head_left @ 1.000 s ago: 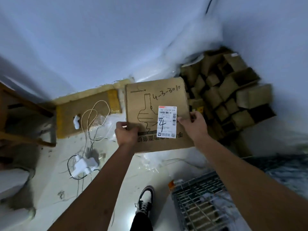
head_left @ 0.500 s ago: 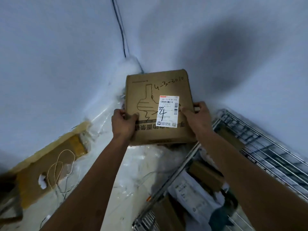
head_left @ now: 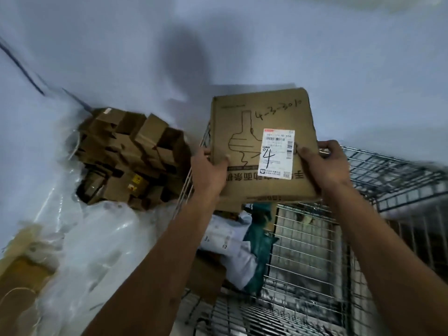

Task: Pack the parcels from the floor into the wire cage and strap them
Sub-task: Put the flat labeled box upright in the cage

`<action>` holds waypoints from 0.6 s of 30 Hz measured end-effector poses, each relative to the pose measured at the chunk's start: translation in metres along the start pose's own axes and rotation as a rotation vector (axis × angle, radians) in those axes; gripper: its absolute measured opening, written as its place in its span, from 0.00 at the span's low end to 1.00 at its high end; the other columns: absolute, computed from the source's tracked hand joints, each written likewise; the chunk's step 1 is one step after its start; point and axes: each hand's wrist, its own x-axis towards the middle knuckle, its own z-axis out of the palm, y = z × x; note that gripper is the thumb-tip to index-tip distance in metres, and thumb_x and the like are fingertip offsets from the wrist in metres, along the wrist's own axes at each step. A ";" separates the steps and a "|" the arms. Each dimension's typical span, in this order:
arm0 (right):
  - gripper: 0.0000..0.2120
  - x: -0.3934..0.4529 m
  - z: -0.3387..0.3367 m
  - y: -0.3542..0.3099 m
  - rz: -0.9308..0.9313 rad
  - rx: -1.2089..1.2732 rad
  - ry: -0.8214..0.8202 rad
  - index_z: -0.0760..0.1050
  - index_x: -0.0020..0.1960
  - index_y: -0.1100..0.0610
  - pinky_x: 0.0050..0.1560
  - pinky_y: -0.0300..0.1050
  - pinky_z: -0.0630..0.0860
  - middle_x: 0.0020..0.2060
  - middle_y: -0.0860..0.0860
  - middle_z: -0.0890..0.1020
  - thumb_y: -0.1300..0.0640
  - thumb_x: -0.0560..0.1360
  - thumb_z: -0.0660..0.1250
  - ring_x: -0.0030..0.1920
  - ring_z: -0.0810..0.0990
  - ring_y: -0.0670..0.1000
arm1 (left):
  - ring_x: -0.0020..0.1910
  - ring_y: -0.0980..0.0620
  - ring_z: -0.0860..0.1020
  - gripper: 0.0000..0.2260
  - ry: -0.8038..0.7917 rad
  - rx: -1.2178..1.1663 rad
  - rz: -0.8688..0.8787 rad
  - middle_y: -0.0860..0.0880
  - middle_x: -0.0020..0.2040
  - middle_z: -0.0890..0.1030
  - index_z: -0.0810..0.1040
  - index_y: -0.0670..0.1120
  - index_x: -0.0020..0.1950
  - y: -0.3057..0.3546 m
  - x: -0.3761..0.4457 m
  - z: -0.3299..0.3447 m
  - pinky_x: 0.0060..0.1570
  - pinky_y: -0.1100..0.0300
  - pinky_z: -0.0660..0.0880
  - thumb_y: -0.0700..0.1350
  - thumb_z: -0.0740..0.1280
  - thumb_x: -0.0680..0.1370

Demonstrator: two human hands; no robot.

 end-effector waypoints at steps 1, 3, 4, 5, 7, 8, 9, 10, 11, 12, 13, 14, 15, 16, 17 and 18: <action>0.21 -0.007 -0.018 0.013 0.014 -0.005 0.031 0.75 0.52 0.47 0.38 0.45 0.80 0.42 0.46 0.85 0.38 0.66 0.75 0.40 0.86 0.50 | 0.55 0.52 0.81 0.16 -0.034 -0.012 0.007 0.51 0.59 0.79 0.72 0.51 0.62 -0.005 -0.012 0.012 0.55 0.53 0.82 0.47 0.74 0.78; 0.20 -0.025 -0.050 0.043 0.072 0.002 0.070 0.75 0.52 0.44 0.36 0.45 0.80 0.43 0.46 0.85 0.37 0.66 0.75 0.40 0.85 0.51 | 0.51 0.55 0.80 0.16 -0.099 -0.002 0.022 0.53 0.56 0.78 0.72 0.51 0.61 -0.018 -0.035 0.032 0.45 0.61 0.78 0.46 0.74 0.78; 0.19 -0.036 -0.065 0.060 0.108 0.010 0.092 0.74 0.52 0.42 0.34 0.44 0.79 0.43 0.46 0.85 0.37 0.66 0.75 0.40 0.85 0.50 | 0.52 0.53 0.81 0.15 -0.122 0.023 0.029 0.51 0.56 0.79 0.72 0.49 0.59 -0.025 -0.047 0.043 0.44 0.61 0.77 0.46 0.74 0.77; 0.19 -0.047 -0.078 0.078 0.144 0.020 0.123 0.74 0.52 0.41 0.33 0.41 0.77 0.44 0.44 0.84 0.36 0.66 0.75 0.40 0.85 0.49 | 0.53 0.50 0.81 0.15 -0.142 0.047 0.035 0.49 0.57 0.79 0.73 0.48 0.58 -0.034 -0.059 0.054 0.45 0.59 0.78 0.46 0.75 0.77; 0.18 -0.071 -0.101 0.115 0.209 0.041 0.200 0.75 0.53 0.42 0.36 0.41 0.75 0.46 0.44 0.84 0.38 0.68 0.76 0.43 0.83 0.48 | 0.53 0.51 0.79 0.15 -0.187 0.098 0.038 0.51 0.57 0.76 0.73 0.49 0.57 -0.057 -0.083 0.074 0.50 0.56 0.78 0.47 0.75 0.76; 0.18 -0.082 -0.111 0.135 0.242 0.045 0.238 0.74 0.53 0.42 0.37 0.41 0.74 0.47 0.44 0.84 0.38 0.69 0.76 0.44 0.83 0.48 | 0.53 0.52 0.78 0.15 -0.219 0.127 0.036 0.54 0.55 0.74 0.73 0.51 0.57 -0.069 -0.096 0.085 0.49 0.59 0.76 0.48 0.75 0.76; 0.18 -0.093 -0.119 0.151 0.275 0.039 0.265 0.74 0.53 0.42 0.38 0.42 0.73 0.47 0.44 0.83 0.38 0.69 0.76 0.45 0.82 0.48 | 0.53 0.52 0.78 0.15 -0.252 0.154 0.021 0.56 0.54 0.73 0.73 0.51 0.58 -0.081 -0.107 0.095 0.49 0.61 0.74 0.49 0.75 0.77; 0.18 -0.102 -0.126 0.167 0.307 0.032 0.282 0.74 0.54 0.41 0.39 0.42 0.73 0.47 0.44 0.83 0.38 0.70 0.76 0.45 0.82 0.49 | 0.55 0.52 0.79 0.15 -0.287 0.179 -0.002 0.57 0.54 0.74 0.72 0.51 0.59 -0.094 -0.116 0.105 0.50 0.60 0.75 0.50 0.75 0.77; 0.18 -0.108 -0.133 0.182 0.335 0.027 0.290 0.73 0.54 0.40 0.40 0.43 0.74 0.48 0.44 0.82 0.38 0.70 0.76 0.46 0.82 0.49 | 0.56 0.51 0.80 0.16 -0.319 0.206 -0.022 0.55 0.56 0.75 0.72 0.51 0.61 -0.106 -0.124 0.114 0.52 0.57 0.77 0.51 0.74 0.78; 0.17 -0.112 -0.137 0.194 0.362 0.018 0.287 0.73 0.54 0.40 0.42 0.45 0.76 0.48 0.44 0.82 0.39 0.70 0.76 0.47 0.81 0.50 | 0.57 0.50 0.80 0.17 -0.342 0.232 -0.036 0.53 0.58 0.76 0.72 0.51 0.61 -0.118 -0.129 0.120 0.54 0.53 0.79 0.51 0.74 0.78; 0.18 -0.114 -0.142 0.206 0.389 0.003 0.275 0.73 0.56 0.41 0.46 0.49 0.78 0.49 0.45 0.82 0.39 0.71 0.75 0.48 0.81 0.51 | 0.57 0.49 0.80 0.17 -0.358 0.253 -0.045 0.50 0.60 0.76 0.72 0.50 0.62 -0.129 -0.134 0.127 0.56 0.50 0.81 0.51 0.74 0.78; 0.20 -0.114 -0.145 0.217 0.414 -0.011 0.263 0.74 0.58 0.43 0.48 0.52 0.79 0.50 0.47 0.82 0.40 0.71 0.76 0.48 0.81 0.52 | 0.57 0.49 0.79 0.17 -0.366 0.266 -0.050 0.49 0.60 0.76 0.72 0.49 0.62 -0.137 -0.139 0.133 0.57 0.48 0.81 0.51 0.74 0.78; 0.22 -0.112 -0.148 0.227 0.434 -0.014 0.253 0.74 0.61 0.46 0.49 0.52 0.79 0.52 0.49 0.82 0.41 0.72 0.76 0.48 0.81 0.52 | 0.57 0.48 0.79 0.17 -0.370 0.278 -0.056 0.48 0.60 0.75 0.72 0.48 0.62 -0.146 -0.142 0.138 0.57 0.47 0.81 0.51 0.74 0.78; 0.23 -0.110 -0.150 0.236 0.447 -0.012 0.251 0.74 0.62 0.48 0.46 0.49 0.78 0.53 0.50 0.82 0.42 0.72 0.76 0.48 0.80 0.51 | 0.56 0.48 0.79 0.17 -0.374 0.289 -0.064 0.48 0.60 0.74 0.72 0.49 0.61 -0.153 -0.145 0.143 0.57 0.47 0.80 0.51 0.74 0.78; 0.23 -0.108 -0.152 0.244 0.455 -0.011 0.250 0.74 0.63 0.49 0.42 0.44 0.75 0.53 0.51 0.82 0.42 0.73 0.76 0.46 0.80 0.49 | 0.55 0.48 0.78 0.16 -0.379 0.300 -0.074 0.48 0.60 0.74 0.71 0.50 0.60 -0.159 -0.148 0.147 0.56 0.48 0.80 0.51 0.73 0.78; 0.22 -0.105 -0.154 0.252 0.464 -0.015 0.243 0.75 0.62 0.49 0.39 0.41 0.71 0.54 0.52 0.82 0.42 0.73 0.75 0.46 0.79 0.48 | 0.54 0.50 0.78 0.15 -0.385 0.310 -0.083 0.49 0.59 0.74 0.71 0.51 0.59 -0.164 -0.148 0.153 0.55 0.49 0.80 0.51 0.73 0.78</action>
